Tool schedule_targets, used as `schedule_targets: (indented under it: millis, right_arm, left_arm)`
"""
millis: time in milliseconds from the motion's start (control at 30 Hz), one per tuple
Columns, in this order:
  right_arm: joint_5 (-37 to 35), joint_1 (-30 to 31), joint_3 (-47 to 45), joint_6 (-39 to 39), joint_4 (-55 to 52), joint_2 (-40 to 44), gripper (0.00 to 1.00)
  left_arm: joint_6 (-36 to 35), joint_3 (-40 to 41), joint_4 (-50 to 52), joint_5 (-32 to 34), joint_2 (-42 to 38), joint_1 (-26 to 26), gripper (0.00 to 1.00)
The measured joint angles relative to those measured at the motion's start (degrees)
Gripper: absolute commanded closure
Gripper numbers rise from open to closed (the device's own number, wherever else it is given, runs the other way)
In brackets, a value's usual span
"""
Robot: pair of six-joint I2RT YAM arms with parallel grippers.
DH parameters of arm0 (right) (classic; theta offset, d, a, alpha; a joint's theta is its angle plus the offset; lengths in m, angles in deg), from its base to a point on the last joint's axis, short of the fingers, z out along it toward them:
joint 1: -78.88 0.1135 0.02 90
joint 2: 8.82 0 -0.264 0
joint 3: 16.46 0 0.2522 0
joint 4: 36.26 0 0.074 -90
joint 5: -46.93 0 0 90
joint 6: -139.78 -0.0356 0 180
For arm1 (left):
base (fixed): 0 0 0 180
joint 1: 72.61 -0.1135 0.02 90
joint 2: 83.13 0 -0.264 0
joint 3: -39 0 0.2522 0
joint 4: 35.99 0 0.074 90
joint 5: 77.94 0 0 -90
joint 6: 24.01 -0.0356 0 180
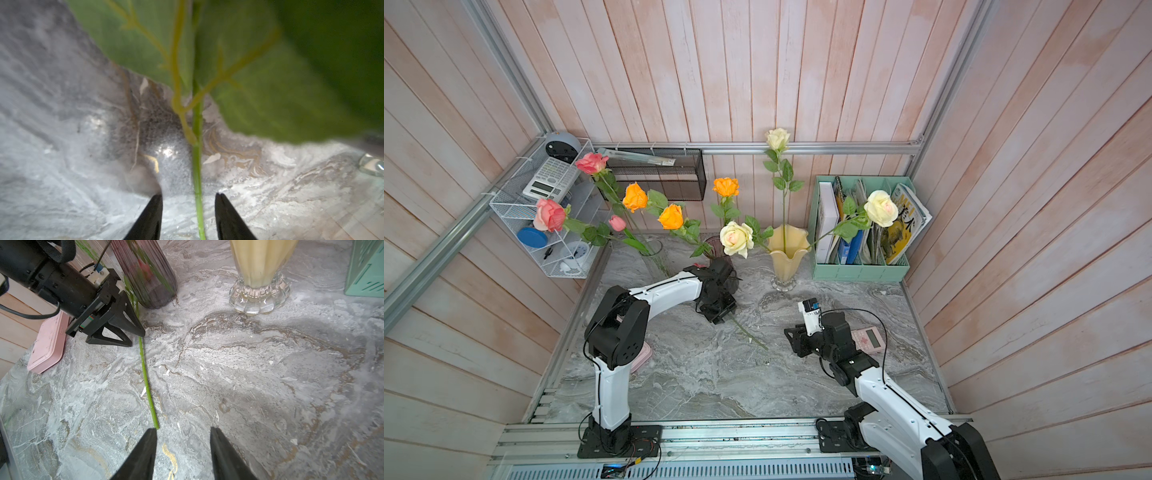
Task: Arrange the flowers in different vases according to their colors
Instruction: Pick up the flower at the center of the board.
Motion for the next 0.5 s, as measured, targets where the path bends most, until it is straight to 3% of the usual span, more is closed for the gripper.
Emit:
schedule_targets:
  millis: [200, 500]
  right_arm:
    - [0.02, 0.00, 0.00, 0.15, 0.11, -0.07, 0.52]
    - [-0.02, 0.00, -0.04, 0.17, 0.11, 0.98, 0.52]
  left_arm:
    - [0.63, 0.24, -1.09, -0.76, -0.17, -0.07, 0.55]
    - [0.20, -3.91, 3.45, -0.55, 1.44, -0.83, 0.68]
